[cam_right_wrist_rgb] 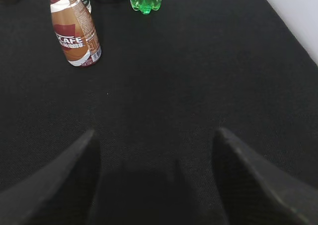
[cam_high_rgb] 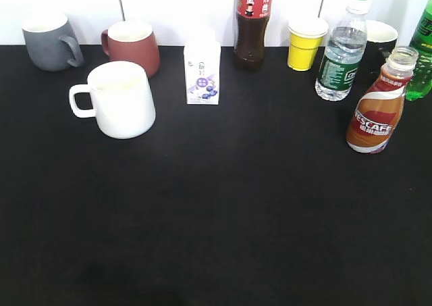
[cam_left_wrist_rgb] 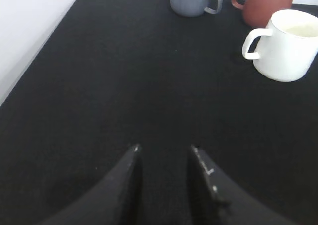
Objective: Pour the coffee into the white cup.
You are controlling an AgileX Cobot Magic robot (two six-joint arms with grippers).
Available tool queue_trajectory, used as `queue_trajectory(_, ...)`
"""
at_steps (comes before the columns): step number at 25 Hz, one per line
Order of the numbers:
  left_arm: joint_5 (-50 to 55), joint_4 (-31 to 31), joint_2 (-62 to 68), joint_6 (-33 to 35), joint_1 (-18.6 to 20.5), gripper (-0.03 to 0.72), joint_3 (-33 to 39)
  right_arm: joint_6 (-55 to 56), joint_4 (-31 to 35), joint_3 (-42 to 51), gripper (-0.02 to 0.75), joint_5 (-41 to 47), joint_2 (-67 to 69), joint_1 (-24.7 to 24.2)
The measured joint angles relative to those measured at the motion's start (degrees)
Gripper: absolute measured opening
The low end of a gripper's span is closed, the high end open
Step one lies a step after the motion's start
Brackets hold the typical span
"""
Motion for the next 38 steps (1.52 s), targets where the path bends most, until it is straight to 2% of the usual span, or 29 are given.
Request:
queue_trajectory(12,0.0,0.0,0.1,0.0,0.0,0.243,0.0,0.0,0.0,0.0,0.529,0.0,0.0,0.0)
queue_trajectory(13,0.0,0.0,1.0,0.0,0.0,0.276,0.0,0.0,0.0,0.0,0.529,0.0,0.0,0.0)
queue_trajectory(15,-2.8,0.0,5.0,0.0,0.0,0.434,-1.3,0.0,0.0,0.0,0.529,0.0,0.0,0.0)
queue_trajectory(16,-5.9,0.0,8.1,0.0,0.0,0.497,-2.7,0.0,0.0,0.0,0.529,0.0,0.0,0.0)
queue_trajectory(17,-9.9,0.0,11.9,0.0,0.0,0.529,-4.0,0.0,0.0,0.0,0.529,0.0,0.0,0.0)
queue_trajectory(20,-28.4,-5.1,26.3,7.8,-0.1,0.544,-6.6,0.0,0.0,0.0,0.529,0.0,0.0,0.0)
queue_trajectory(22,-41.9,-7.6,35.8,9.2,-0.8,0.545,-6.6,0.0,0.0,0.0,0.529,0.0,0.0,0.0)
queue_trajectory(23,-46.8,-7.6,40.8,9.2,-2.5,0.545,-6.6,0.0,0.0,0.0,0.529,0.0,0.0,0.0)
queue_trajectory(25,-56.0,-7.7,51.6,9.2,-9.1,0.545,-6.6,0.0,0.0,0.0,0.529,0.0,0.0,0.0)
queue_trajectory(27,-67.2,-10.6,60.2,9.4,-15.7,0.545,-6.0,0.0,0.0,0.0,0.529,0.0,0.0,0.0)
queue_trajectory(30,-80.2,-13.1,72.6,9.4,-20.5,0.545,-2.5,0.0,0.0,0.0,0.529,0.0,0.0,0.0)
queue_trajectory(34,-99.5,-15.7,86.8,9.4,-21.7,0.545,4.0,0.0,0.0,0.0,0.529,0.0,0.0,0.0)
queue_trajectory(38,-112.3,-15.8,96.4,9.4,-21.7,0.545,4.4,0.0,0.0,0.0,0.529,0.0,0.0,0.0)
